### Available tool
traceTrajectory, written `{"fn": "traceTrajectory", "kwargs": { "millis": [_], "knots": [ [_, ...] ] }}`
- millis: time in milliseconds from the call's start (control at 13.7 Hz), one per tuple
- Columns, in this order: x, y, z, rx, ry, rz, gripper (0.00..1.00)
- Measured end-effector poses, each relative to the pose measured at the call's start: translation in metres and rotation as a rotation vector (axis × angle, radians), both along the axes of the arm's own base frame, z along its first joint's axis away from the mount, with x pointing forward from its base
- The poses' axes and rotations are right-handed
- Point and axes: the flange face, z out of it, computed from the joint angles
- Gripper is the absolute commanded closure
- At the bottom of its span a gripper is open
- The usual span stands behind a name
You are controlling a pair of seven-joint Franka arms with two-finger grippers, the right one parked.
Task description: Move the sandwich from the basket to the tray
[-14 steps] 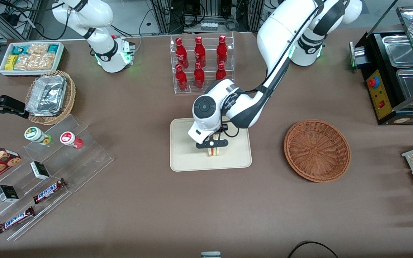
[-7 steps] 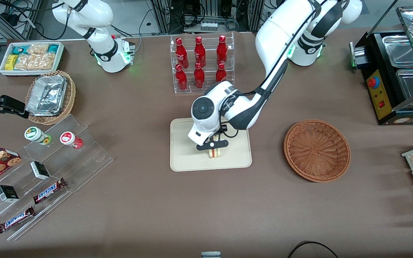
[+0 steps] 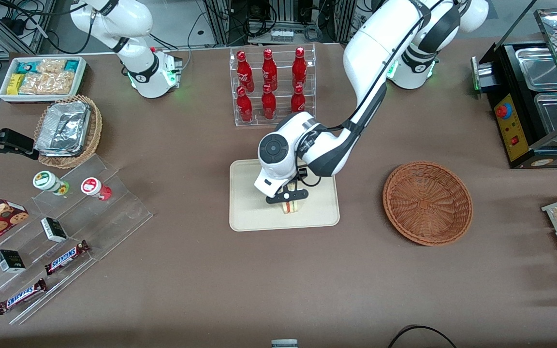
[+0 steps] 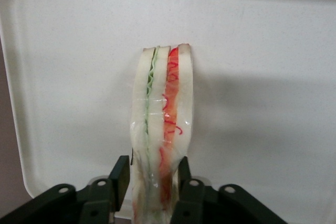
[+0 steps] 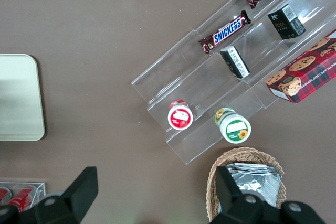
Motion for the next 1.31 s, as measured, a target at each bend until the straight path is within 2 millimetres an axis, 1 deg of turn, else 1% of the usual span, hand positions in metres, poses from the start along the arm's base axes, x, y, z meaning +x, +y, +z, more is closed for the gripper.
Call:
{"fn": "traceTrajectory", "kwargs": {
  "millis": [219,365,511,730,803,949,1095,1314],
  "knots": [
    [0.003,-0.002,0.006,-0.009,-0.010,0.001,0.00],
    [0.006,-0.004,0.023,-0.023,-0.026,0.003,0.00],
    [0.008,-0.003,0.051,-0.021,-0.032,0.003,0.00],
    [0.007,0.003,0.105,0.001,-0.025,-0.015,0.00],
    [0.006,0.007,0.120,0.009,-0.019,-0.038,0.00],
    [0.008,0.015,0.142,0.017,-0.016,-0.062,0.00],
    [0.017,0.030,0.155,0.031,-0.027,-0.059,0.00],
    [0.037,0.061,0.171,0.042,-0.021,-0.144,0.00]
  ]
}}
